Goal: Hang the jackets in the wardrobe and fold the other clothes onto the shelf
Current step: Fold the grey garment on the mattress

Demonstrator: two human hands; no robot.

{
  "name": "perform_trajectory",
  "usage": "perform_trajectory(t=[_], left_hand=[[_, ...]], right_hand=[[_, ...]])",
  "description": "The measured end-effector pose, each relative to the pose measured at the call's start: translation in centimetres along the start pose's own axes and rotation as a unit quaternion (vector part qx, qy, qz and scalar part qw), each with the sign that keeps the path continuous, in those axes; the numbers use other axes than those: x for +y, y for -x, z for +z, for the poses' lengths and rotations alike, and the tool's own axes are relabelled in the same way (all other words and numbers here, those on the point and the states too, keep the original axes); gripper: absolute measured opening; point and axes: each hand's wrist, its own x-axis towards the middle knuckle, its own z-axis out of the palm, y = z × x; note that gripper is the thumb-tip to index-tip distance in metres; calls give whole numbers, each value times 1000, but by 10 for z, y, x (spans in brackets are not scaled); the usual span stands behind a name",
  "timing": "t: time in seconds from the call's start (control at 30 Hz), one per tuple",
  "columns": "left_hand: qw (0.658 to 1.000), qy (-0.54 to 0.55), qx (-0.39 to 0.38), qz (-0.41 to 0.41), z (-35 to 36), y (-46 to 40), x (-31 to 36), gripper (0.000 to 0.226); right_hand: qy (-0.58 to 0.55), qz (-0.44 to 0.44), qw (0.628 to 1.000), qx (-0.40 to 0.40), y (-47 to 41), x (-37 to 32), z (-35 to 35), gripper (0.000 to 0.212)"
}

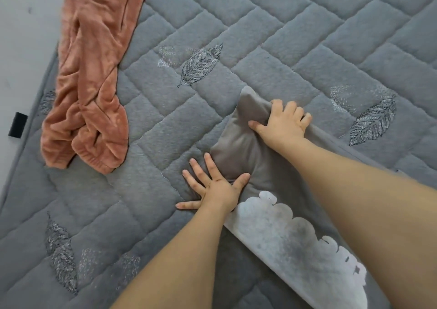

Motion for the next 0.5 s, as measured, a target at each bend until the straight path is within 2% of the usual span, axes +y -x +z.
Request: perform_trajectory(t=[0.1,0.13,0.17,0.27,0.33,0.43,0.5], left_hand=[[999,30,21,27,-2,8,0,116],[997,51,36,38,-4,12,-2,109],[994,77,52,49,-7,17,-4,96],[982,156,84,71,-18,33,-16,29],[979,168,83,80,-32,46,-28,7],[964,221,45,143,-63,70,-44,14],[950,241,67,189,-91,84,-54,16]], right_hand=[[-22,-39,999,-2,27,-3,-9,38],[-47,-54,997,-10,38,-3,-13,31],[-83,-62,994,-19,50,-2,-18,29],[-224,-42,972,-48,78,2,-38,28],[-290,-30,955,-50,91,3,-54,24],[-354,-39,933,-40,111,-10,-76,25],[-402,-53,914,-26,127,-29,-93,31]])
